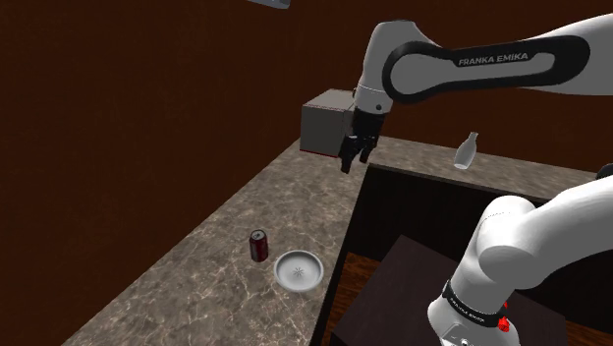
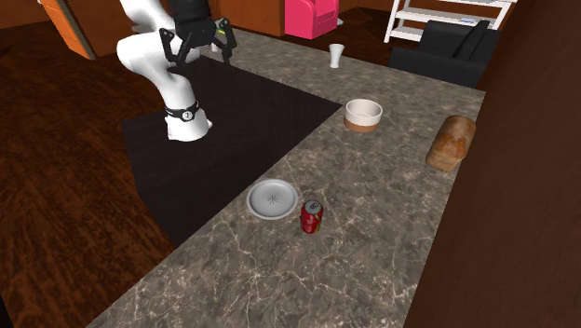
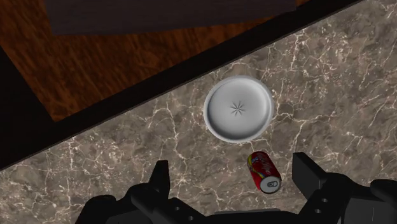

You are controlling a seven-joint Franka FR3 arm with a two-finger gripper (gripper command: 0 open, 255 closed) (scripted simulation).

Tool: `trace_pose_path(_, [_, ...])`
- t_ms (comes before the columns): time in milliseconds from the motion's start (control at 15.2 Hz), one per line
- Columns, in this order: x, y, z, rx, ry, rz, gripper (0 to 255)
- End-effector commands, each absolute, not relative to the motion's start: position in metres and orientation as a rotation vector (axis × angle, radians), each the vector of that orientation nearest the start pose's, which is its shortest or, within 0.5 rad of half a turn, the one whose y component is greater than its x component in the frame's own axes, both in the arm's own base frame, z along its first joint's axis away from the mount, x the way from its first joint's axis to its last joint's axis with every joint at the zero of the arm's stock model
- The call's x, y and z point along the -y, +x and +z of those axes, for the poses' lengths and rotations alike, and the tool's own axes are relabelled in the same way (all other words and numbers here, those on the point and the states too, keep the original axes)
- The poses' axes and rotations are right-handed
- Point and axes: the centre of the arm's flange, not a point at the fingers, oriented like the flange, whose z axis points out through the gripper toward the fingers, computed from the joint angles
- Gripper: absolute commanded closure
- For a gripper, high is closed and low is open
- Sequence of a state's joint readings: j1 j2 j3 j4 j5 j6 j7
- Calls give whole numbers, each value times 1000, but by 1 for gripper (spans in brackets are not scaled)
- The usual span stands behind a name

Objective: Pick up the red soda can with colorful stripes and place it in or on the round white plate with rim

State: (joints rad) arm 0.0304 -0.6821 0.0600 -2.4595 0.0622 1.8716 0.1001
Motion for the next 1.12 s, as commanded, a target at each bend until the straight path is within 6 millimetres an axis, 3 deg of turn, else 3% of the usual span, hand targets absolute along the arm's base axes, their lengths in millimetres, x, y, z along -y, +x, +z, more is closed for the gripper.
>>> trace_pose_path(0, [-47,368,512,-60,-3102,-152,0])
trace_pose_path(1056, [-104,479,347,-73,-3066,-204,0])
